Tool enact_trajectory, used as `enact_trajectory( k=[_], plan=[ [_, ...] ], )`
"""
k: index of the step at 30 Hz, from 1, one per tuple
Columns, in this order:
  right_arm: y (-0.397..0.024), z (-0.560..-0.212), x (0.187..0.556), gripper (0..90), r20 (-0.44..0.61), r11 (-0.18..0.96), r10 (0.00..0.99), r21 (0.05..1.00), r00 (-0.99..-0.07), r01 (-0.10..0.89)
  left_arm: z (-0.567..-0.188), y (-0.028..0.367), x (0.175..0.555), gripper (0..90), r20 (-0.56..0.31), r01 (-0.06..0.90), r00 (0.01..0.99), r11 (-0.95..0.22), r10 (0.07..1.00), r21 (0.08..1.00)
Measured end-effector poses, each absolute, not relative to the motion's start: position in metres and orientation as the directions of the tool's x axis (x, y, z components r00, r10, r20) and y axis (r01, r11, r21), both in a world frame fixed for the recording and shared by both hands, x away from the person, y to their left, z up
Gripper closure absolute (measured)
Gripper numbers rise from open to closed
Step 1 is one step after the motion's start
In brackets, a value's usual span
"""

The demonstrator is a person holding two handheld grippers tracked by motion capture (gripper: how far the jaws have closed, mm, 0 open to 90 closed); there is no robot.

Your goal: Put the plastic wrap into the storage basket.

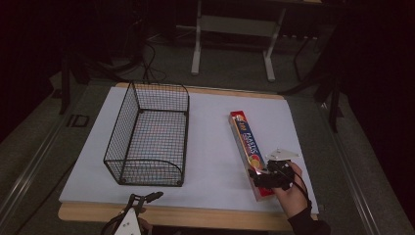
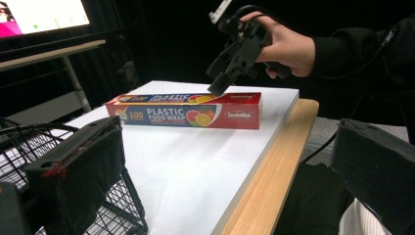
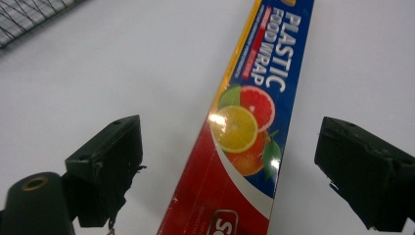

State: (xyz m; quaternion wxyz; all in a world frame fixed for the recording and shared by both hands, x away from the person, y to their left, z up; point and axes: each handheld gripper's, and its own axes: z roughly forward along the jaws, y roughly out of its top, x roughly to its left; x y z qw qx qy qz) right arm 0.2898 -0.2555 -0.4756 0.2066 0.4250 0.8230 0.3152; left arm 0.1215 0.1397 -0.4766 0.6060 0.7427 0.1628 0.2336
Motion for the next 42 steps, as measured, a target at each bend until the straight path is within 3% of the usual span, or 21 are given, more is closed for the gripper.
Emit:
enact_trajectory(
  k=[17, 42],
  plan=[
    [-0.246, -0.472, 0.332, 11.9, 0.046, 0.350, 0.885, 0.591, -0.463, 0.727, -0.476, 0.140, 0.121, 0.2, 0.139, -0.045, 0.848, -0.193, 0.511, 0.980],
    [-0.222, -0.488, 0.387, 13.6, 0.002, 0.383, 0.910, 0.375, -0.414, 0.844, -0.476, 0.138, 0.121, 0.2, 0.144, -0.040, 0.849, -0.210, 0.508, 0.977]
  ],
)
